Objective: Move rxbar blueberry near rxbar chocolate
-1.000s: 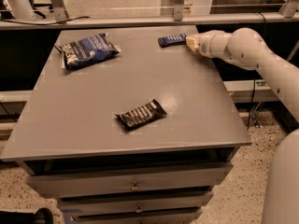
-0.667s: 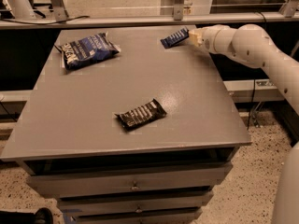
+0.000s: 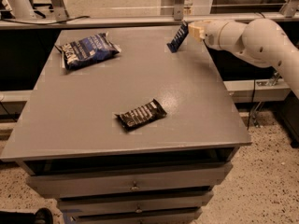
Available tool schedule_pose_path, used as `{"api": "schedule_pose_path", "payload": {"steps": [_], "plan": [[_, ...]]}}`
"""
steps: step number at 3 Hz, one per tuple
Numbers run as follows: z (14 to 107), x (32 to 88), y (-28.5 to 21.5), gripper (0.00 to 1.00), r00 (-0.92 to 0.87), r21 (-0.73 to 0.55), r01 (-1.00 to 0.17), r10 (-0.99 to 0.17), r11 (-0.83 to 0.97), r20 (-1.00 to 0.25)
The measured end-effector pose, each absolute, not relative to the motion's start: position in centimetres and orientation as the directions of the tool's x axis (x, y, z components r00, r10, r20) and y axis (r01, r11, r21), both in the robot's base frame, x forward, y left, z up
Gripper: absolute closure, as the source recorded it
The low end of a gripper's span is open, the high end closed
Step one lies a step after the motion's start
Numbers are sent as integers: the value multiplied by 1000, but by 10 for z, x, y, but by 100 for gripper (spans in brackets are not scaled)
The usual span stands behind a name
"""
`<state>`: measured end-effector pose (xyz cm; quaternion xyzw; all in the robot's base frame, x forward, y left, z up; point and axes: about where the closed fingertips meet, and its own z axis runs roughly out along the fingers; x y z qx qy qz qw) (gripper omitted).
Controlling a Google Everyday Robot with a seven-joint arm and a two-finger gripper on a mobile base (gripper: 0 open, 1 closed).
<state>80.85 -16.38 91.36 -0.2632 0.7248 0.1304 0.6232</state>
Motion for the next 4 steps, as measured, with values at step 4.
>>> {"api": "schedule_pose_path", "payload": {"steps": [4], "plan": [[922,645,-107,100,-260,114,-793,-163,599,-952]]}}
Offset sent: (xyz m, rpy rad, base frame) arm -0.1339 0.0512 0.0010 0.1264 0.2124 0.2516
